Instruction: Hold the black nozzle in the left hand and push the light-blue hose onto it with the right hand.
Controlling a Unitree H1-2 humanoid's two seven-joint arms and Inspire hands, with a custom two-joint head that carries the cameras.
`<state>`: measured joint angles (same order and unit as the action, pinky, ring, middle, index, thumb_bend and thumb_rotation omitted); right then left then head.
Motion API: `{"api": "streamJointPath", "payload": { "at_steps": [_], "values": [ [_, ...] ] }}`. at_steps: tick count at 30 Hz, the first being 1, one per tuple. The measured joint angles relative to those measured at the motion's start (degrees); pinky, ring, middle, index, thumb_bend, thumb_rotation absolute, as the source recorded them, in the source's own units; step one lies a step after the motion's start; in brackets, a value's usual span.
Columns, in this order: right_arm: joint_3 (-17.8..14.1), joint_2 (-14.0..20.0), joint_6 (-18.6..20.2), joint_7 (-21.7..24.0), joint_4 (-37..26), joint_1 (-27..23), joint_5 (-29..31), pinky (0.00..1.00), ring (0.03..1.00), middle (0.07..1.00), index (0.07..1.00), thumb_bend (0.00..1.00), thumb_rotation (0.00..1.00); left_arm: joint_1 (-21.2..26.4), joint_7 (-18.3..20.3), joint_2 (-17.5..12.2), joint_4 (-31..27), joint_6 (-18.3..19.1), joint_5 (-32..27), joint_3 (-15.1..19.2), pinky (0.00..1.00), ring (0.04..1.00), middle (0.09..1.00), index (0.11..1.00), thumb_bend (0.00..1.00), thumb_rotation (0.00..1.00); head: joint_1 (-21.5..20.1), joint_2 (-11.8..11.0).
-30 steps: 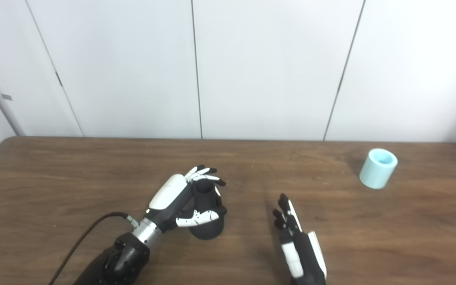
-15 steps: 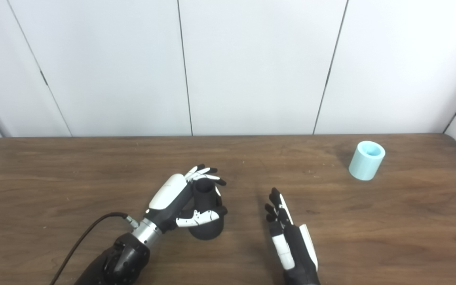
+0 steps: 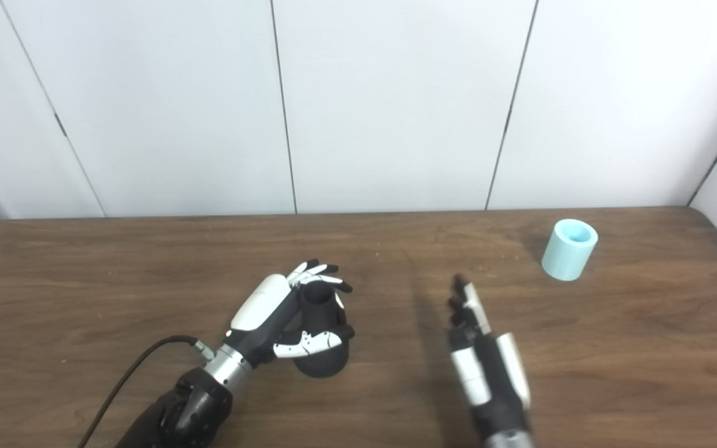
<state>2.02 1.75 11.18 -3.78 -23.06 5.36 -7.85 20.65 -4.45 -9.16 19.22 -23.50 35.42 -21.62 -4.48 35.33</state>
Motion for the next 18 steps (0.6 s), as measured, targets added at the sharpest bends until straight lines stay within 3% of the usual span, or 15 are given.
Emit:
{"api": "streamJointPath", "payload": {
  "at_steps": [2,3,8,11,13,15,18],
  "values": [
    [-2.0,3.3,0.0,0.1,-0.5,-2.1,-2.4,0.85,0.9,0.961,0.976,0.76,0.94,0.0,0.0,0.1,0.1,0.0,0.0,0.0,1.0,0.91,0.74,0.343,0.46,0.76,0.0,0.0],
    [-3.0,5.2,0.0,0.1,-0.6,-3.3,-3.6,0.84,0.877,0.939,0.932,0.75,0.87,0.0,0.0,0.2,0.1,0.0,0.0,0.0,1.0,0.91,0.74,0.342,0.46,0.76,-0.1,-0.1],
    [-5.5,15.5,0.2,1.7,-0.6,-11.1,-9.5,0.85,0.863,0.86,0.832,0.74,0.77,0.0,-0.1,0.4,0.4,-0.1,0.0,0.0,1.0,0.91,0.74,0.338,0.46,0.76,-0.4,-0.4],
    [-5.4,20.0,2.2,4.6,-0.6,-15.0,-11.6,0.82,0.84,0.837,0.777,0.76,0.74,0.1,-0.1,0.5,0.5,-0.2,0.0,0.0,1.0,0.909,0.74,0.337,0.46,0.76,-0.3,-0.5],
    [-4.8,23.3,4.1,7.8,-0.5,-17.3,-13.2,0.86,0.855,0.83,0.78,0.8,0.66,0.2,-0.1,0.6,0.5,-0.2,0.0,0.0,1.0,0.909,0.741,0.339,0.46,0.77,0.0,-0.5],
    [-4.1,26.6,4.7,10.0,0.1,-19.5,-15.5,0.88,0.836,0.822,0.779,0.77,0.55,0.2,-0.1,0.6,0.5,-0.2,0.1,0.0,1.0,0.909,0.742,0.339,0.46,0.77,0.0,-0.6],
    [-3.6,30.5,4.7,11.0,3.2,-23.1,-19.8,0.91,0.83,0.825,0.784,0.75,0.5,0.2,-0.2,0.6,0.5,-0.2,0.2,0.0,1.0,0.909,0.741,0.343,0.46,0.77,0.0,-0.5]
  ]
}}
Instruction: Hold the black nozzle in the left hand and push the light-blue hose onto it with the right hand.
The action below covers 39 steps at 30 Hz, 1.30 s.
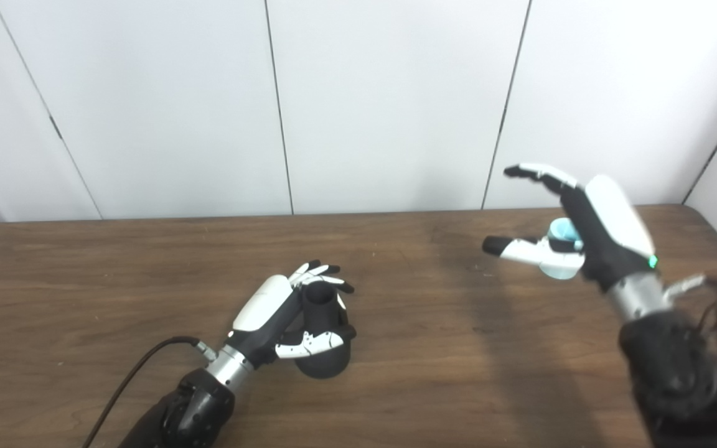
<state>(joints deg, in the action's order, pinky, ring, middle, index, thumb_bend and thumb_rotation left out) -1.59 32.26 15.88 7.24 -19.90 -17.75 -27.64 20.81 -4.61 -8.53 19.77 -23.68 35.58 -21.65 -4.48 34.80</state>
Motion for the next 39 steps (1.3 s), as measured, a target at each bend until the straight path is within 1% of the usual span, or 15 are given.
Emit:
{"api": "streamJointPath", "payload": {
  "at_steps": [3,6,9,14,16,18,19,22,24,26,28,33,36,39],
  "values": [
    [0.5,1.9,0.2,0.6,2.2,-2.5,-3.7,0.96,0.841,0.835,0.793,0.78,0.47,0.0,-0.1,0.1,0.0,0.0,0.3,0.0,1.0,0.909,0.74,0.344,0.46,0.77,0.0,0.0],
    [1.0,2.5,0.7,1.3,4.3,-4.5,-6.6,0.99,0.86,0.844,0.794,0.82,0.43,0.1,-0.2,0.2,0.2,0.0,0.4,0.0,1.0,0.908,0.74,0.345,0.46,0.78,0.1,-0.1],
    [1.7,2.9,1.8,1.9,7.4,-6.4,-9.9,1.0,0.882,0.85,0.796,0.85,0.39,0.1,-0.2,0.3,0.3,0.0,0.5,0.0,1.0,0.904,0.739,0.348,0.47,0.78,0.1,-0.2],
    [3.6,4.6,2.8,4.5,12.4,-9.3,-13.9,1.0,0.881,0.85,0.79,0.88,0.33,0.2,-0.2,0.4,0.3,0.0,0.7,0.0,1.0,0.904,0.739,0.348,0.47,0.78,-0.1,-0.2],
    [3.9,5.1,3.1,5.5,14.4,-10.0,-14.7,0.95,0.826,0.787,0.747,0.89,0.29,0.2,-0.2,0.5,0.3,0.0,0.7,0.0,1.0,0.904,0.739,0.348,0.47,0.78,-0.1,-0.2],
    [3.9,5.3,3.0,6.1,16.0,-10.6,-14.7,0.9,0.802,0.765,0.733,0.9,0.25,0.2,-0.2,0.5,0.4,0.0,0.7,0.0,1.0,0.904,0.739,0.347,0.46,0.78,-0.1,-0.4],
    [4.2,5.4,3.0,6.1,17.3,-10.9,-14.8,0.88,0.812,0.769,0.735,0.9,0.24,0.2,-0.2,0.5,0.4,0.0,0.7,0.0,1.0,0.904,0.739,0.345,0.46,0.78,0.0,-0.5],
    [5.3,6.0,3.0,7.0,20.9,-11.5,-15.0,0.87,0.827,0.789,0.753,0.91,0.22,0.3,-0.2,0.6,0.6,-0.1,0.7,0.0,1.0,0.904,0.74,0.34,0.46,0.78,0.1,-0.5],
    [6.6,6.7,3.2,8.6,23.1,-11.9,-15.8,0.84,0.827,0.8,0.766,0.91,0.21,0.4,-0.3,0.6,0.6,-0.1,0.7,0.0,1.0,0.904,0.741,0.339,0.46,0.78,0.0,-0.5],
    [8.0,7.1,3.9,10.7,24.8,-12.4,-16.4,0.78,0.814,0.809,0.78,0.92,0.21,0.4,-0.5,0.6,0.9,-0.1,0.7,0.0,1.0,0.904,0.741,0.341,0.46,0.78,0.3,-0.4],
    [9.3,7.2,4.4,12.6,27.0,-13.3,-17.0,0.69,0.816,0.836,0.795,0.95,0.2,0.6,-0.6,0.7,1.1,-0.1,0.7,0.0,1.0,0.905,0.741,0.344,0.46,0.78,0.5,-0.4],
    [11.4,7.0,6.9,17.4,32.0,-16.1,-17.0,0.68,0.843,0.864,0.825,0.96,0.18,0.7,-0.6,0.8,1.2,-0.1,0.7,0.0,1.0,0.905,0.741,0.345,0.46,0.78,0.4,-0.2],
    [12.3,7.0,7.5,18.5,34.6,-18.1,-17.0,0.68,0.846,0.866,0.828,0.97,0.19,0.7,-0.6,0.8,1.2,-0.1,0.7,0.0,1.0,0.905,0.742,0.345,0.46,0.78,0.3,-0.1],
    [12.7,7.0,7.5,18.6,36.4,-19.3,-17.0,0.66,0.844,0.865,0.827,0.97,0.2,0.7,-0.6,0.9,1.2,-0.1,0.7,0.0,1.0,0.905,0.742,0.346,0.46,0.78,0.5,-0.1]
  ]
}}
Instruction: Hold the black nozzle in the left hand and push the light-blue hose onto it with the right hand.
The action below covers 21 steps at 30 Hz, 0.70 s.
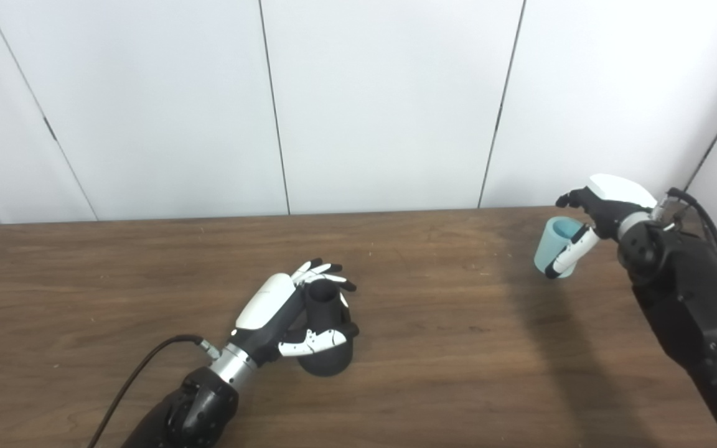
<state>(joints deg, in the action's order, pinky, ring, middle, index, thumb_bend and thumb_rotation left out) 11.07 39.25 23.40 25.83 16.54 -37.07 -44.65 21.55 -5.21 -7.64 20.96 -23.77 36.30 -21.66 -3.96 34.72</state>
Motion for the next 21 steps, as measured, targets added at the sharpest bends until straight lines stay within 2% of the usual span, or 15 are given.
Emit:
{"api": "streamJointPath", "payload": {
  "at_steps": [18,21],
  "values": [
    [0.5,-0.2,-0.8,-0.9,3.7,-0.6,0.0,0.63,0.802,0.845,0.826,0.99,0.24,0.0,0.0,0.0,0.0,0.0,0.0,0.0,1.0,0.905,0.742,0.344,0.47,0.78,-0.1,0.2],
    [0.7,-0.2,-0.9,-1.2,3.7,-0.6,0.0,0.58,0.745,0.831,0.825,0.98,0.22,0.0,0.0,0.0,0.0,0.0,0.0,0.0,1.0,0.905,0.742,0.346,0.47,0.78,0.0,0.3]
  ]
}}
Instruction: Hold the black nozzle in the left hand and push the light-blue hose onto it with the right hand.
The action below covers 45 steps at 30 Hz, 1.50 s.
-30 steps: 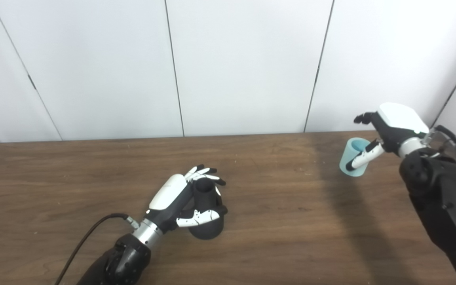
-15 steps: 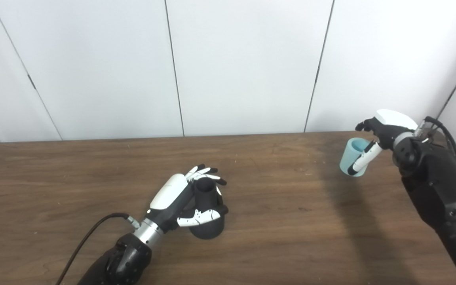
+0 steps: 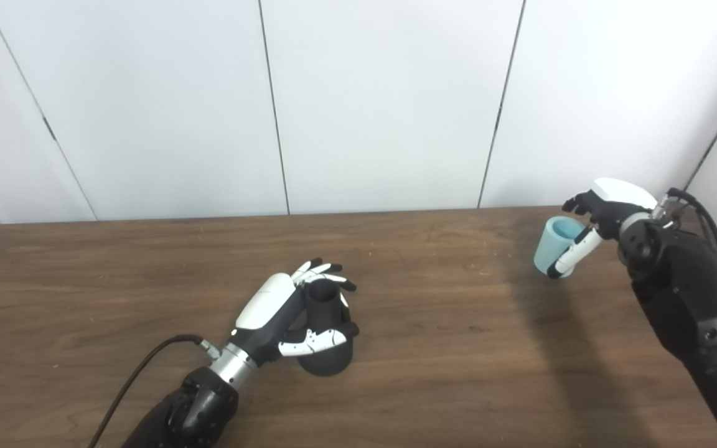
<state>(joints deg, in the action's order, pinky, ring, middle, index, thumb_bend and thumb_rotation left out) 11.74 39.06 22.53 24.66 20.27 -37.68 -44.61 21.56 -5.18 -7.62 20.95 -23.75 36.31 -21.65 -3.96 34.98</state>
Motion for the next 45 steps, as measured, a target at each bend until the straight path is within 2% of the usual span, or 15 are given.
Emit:
{"api": "streamJointPath", "payload": {
  "at_steps": [4,6,9,13,14,15,17,20,22,25,26,45],
  "values": [
    [0.8,-0.1,-0.3,-0.3,0.0,0.0,0.0,0.56,0.714,0.797,0.813,0.94,0.2,0.0,0.0,0.0,0.0,0.0,0.0,0.0,1.0,0.904,0.742,0.347,0.47,0.78,0.2,0.0],
    [1.1,-0.3,-0.3,-0.3,0.0,0.0,0.0,0.62,0.746,0.768,0.799,0.88,0.2,0.0,0.0,0.0,0.0,0.0,0.0,0.0,1.0,0.905,0.742,0.347,0.47,0.78,0.1,0.1],
    [1.4,-0.7,-0.4,-0.4,0.0,0.0,0.0,0.65,0.749,0.744,0.788,0.84,0.18,0.0,0.0,0.0,0.0,0.0,0.0,0.0,1.0,0.905,0.742,0.345,0.47,0.78,0.1,0.1],
    [1.5,-0.8,-0.7,-1.1,0.0,0.0,0.0,0.65,0.711,0.717,0.773,0.79,0.18,0.0,0.0,0.0,0.0,0.0,0.0,0.0,1.0,0.905,0.742,0.343,0.47,0.78,0.2,0.0],
    [1.5,-0.8,-0.9,-1.5,0.0,0.0,0.0,0.72,0.697,0.699,0.76,0.78,0.17,0.0,0.0,0.0,0.0,0.0,0.0,0.0,1.0,0.905,0.742,0.345,0.47,0.78,0.2,-0.2],
    [1.6,-0.8,-1.1,-1.8,0.0,0.0,0.0,0.72,0.684,0.689,0.753,0.78,0.18,0.0,0.0,0.0,0.0,0.0,0.0,0.0,1.0,0.905,0.743,0.345,0.47,0.78,0.2,-0.1],
    [1.9,-0.8,-2.0,-2.6,0.0,0.0,0.0,0.54,0.619,0.663,0.737,0.77,0.2,0.0,0.0,0.0,0.0,0.0,0.0,0.0,1.0,0.905,0.743,0.345,0.47,0.78,0.2,-0.1],
    [2.9,-0.8,-3.3,-2.8,0.1,0.0,0.0,0.47,0.566,0.634,0.694,0.75,0.21,0.0,0.0,0.0,0.0,0.0,0.0,0.0,1.0,0.905,0.743,0.345,0.47,0.78,0.3,0.1],
    [3.5,-0.8,-4.2,-2.8,0.1,0.0,0.0,0.41,0.495,0.58,0.639,0.74,0.22,0.0,0.0,0.0,0.0,0.0,0.0,0.0,1.0,0.905,0.743,0.345,0.47,0.78,0.2,0.2],
    [3.8,-0.8,-5.3,-2.8,0.1,0.0,0.0,0.32,0.388,0.479,0.51,0.56,0.16,0.0,0.1,0.0,0.0,0.0,0.0,0.0,1.0,0.905,0.743,0.345,0.47,0.78,0.0,0.2],
    [3.8,-0.8,-5.3,-2.8,0.1,0.0,0.0,0.3,0.367,0.458,0.498,0.54,0.16,0.0,0.1,0.0,0.0,0.0,0.0,0.0,1.0,0.905,0.743,0.345,0.47,0.78,0.0,0.2],
    [3.9,-0.8,-5.4,-2.6,-0.1,0.0,0.1,0.16,0.254,0.368,0.485,0.52,0.14,0.0,0.1,0.0,0.0,0.0,0.0,0.0,1.0,0.905,0.743,0.341,0.47,0.78,0.4,0.3]
  ]
}}
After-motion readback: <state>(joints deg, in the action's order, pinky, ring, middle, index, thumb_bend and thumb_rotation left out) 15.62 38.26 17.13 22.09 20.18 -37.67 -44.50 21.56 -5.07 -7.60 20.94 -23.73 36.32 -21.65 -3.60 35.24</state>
